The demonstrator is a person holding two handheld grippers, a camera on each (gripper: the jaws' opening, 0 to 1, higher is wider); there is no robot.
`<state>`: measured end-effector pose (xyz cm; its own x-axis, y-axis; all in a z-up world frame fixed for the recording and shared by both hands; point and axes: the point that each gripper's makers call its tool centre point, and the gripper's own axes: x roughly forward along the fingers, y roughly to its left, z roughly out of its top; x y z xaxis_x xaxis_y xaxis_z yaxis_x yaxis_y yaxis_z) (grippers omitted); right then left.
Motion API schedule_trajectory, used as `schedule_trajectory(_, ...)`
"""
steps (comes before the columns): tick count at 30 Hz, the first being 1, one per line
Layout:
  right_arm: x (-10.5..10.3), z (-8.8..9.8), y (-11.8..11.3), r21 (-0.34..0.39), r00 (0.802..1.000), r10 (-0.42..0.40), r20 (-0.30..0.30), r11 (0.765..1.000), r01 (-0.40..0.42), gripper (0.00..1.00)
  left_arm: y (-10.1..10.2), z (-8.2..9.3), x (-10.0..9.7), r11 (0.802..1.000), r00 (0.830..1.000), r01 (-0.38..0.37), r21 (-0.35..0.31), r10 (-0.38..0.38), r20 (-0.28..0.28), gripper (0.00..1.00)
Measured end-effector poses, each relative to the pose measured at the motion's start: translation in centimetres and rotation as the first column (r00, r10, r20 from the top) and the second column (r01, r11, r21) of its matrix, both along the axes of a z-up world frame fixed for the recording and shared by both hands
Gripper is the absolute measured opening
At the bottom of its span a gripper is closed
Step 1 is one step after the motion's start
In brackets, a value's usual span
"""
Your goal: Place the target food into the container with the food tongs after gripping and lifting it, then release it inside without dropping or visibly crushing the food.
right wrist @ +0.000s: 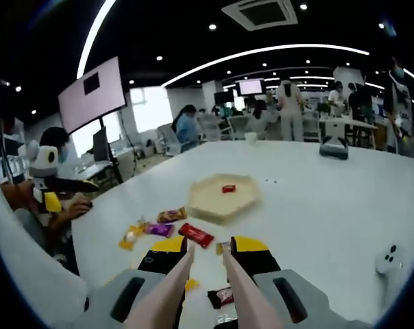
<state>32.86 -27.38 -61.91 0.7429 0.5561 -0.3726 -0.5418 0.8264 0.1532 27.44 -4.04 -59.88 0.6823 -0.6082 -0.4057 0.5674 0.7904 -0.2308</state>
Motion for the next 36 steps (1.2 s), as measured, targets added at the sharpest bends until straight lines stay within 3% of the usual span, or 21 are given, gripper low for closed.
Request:
schedule_trajectory(9, -0.1, 0.0, -0.6, 0.001, 1.0, 0.003, 0.004, 1.0, -0.003, 0.24, -0.9, -0.3, -0.5, 1.0, 1.0, -0.003, -0.024, 0.003, -0.021, 0.99)
schedule_trajectory(11, -0.3, -0.2, -0.6, 0.016, 1.0, -0.006, 0.005, 1.0, 0.006, 0.24, -1.0, 0.4, -0.4, 1.0, 1.0, 0.009, -0.019, -0.009, -0.002, 0.99)
schedule_trajectory(20, 0.5, -1.4, -0.1, 0.052, 0.999, -0.047, -0.002, 0.998, 0.047, 0.24, 0.7, -0.2, -0.4, 0.999, 0.999, 0.026, 0.047, -0.025, -0.042, 0.99)
schedule_trajectory(23, 0.6, -0.9, 0.7, 0.053, 0.999, -0.037, 0.001, 0.998, 0.037, 0.24, 0.6, 0.4, -0.8, 1.0, 0.999, 0.023, 0.02, -0.022, -0.035, 0.99)
schedule_trajectory(27, 0.9, -1.1, 1.1, 0.042, 0.999, -0.033, 0.003, 0.999, 0.033, 0.24, 0.8, -0.7, -1.3, 0.998, 0.997, 0.033, 0.044, -0.03, -0.073, 0.99)
schedule_trajectory(30, 0.6, -0.7, 1.4, 0.098, 0.999, -0.047, -0.002, 0.994, 0.047, 0.24, 0.5, 0.2, -1.8, 0.994, 0.997, 0.073, 0.08, -0.071, -0.024, 0.99)
schedule_trajectory(33, 0.1, -1.5, 0.8, -0.002, 0.998, -0.059, -0.006, 0.998, 0.059, 0.24, 0.5, -0.9, -1.7, 0.994, 0.996, 0.077, 0.077, -0.073, -0.058, 0.99)
schedule_trajectory(36, -0.4, -1.3, 0.5, 0.02, 0.998, -0.057, -0.02, 0.998, 0.057, 0.24, -0.2, -1.2, -1.7, 0.994, 0.995, 0.082, 0.072, -0.078, -0.066, 0.98)
